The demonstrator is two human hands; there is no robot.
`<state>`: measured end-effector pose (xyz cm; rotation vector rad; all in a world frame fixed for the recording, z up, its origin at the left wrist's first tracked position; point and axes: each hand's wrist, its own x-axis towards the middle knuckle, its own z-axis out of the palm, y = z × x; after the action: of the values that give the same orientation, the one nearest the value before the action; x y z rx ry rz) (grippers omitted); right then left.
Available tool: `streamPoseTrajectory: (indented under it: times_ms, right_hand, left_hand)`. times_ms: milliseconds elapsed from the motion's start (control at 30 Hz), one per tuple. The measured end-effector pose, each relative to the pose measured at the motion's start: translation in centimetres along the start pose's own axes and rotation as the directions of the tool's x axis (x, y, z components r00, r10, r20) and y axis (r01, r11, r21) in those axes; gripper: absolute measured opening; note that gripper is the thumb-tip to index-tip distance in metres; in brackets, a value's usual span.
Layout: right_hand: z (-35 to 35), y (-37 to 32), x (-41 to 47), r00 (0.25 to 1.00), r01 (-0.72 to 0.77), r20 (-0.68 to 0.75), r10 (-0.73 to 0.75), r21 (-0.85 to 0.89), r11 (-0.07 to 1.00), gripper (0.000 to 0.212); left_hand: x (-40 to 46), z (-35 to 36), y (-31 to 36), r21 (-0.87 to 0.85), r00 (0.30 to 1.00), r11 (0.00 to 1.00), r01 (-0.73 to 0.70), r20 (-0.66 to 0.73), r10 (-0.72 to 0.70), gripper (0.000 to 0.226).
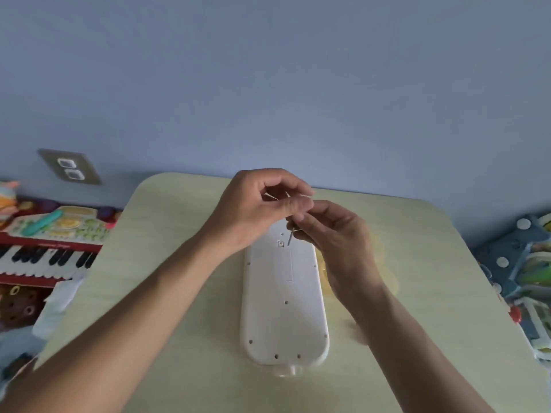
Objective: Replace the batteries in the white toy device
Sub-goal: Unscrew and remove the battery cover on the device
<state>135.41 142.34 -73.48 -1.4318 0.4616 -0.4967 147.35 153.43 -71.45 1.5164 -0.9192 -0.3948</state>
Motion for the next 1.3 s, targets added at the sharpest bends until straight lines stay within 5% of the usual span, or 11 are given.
streamPoseTrajectory:
  times_ms: [600, 900, 1067, 1300]
  right_hand:
    - [-0.2, 4.3, 3.4, 0.999, 0.013, 0.030, -0.013, 0.008, 1.000, 0.013]
    - [-0.1, 4.3, 2.8, 0.997, 0.082, 0.022, -0.079, -0.185, 0.979, 0.003]
    - [-0.6, 4.3, 2.9, 0.993, 0.082, 0.108, -0.055, -0.258, 0.963, 0.016]
    - [-0.6, 4.3, 3.1, 0.996, 0.060, 0.073, -0.047, -0.201, 0.978, 0.008]
  left_hand:
    - [1.2, 0.4, -5.8, -0.074, 0.995, 0.997, 0.028, -0.095, -0.035, 0.011]
    - [0.8, 0.6, -6.0, -0.036, 0.992, 0.999, 0.023, -0.121, -0.027, 0.019]
    - [0.4, 0.6, -5.8, -0.048, 0.998, 0.999, -0.002, -0.056, 0.000, 0.011]
    - [0.6, 0.7, -6.1, -0.030, 0.995, 0.999, 0.021, -0.092, -0.024, 0.013]
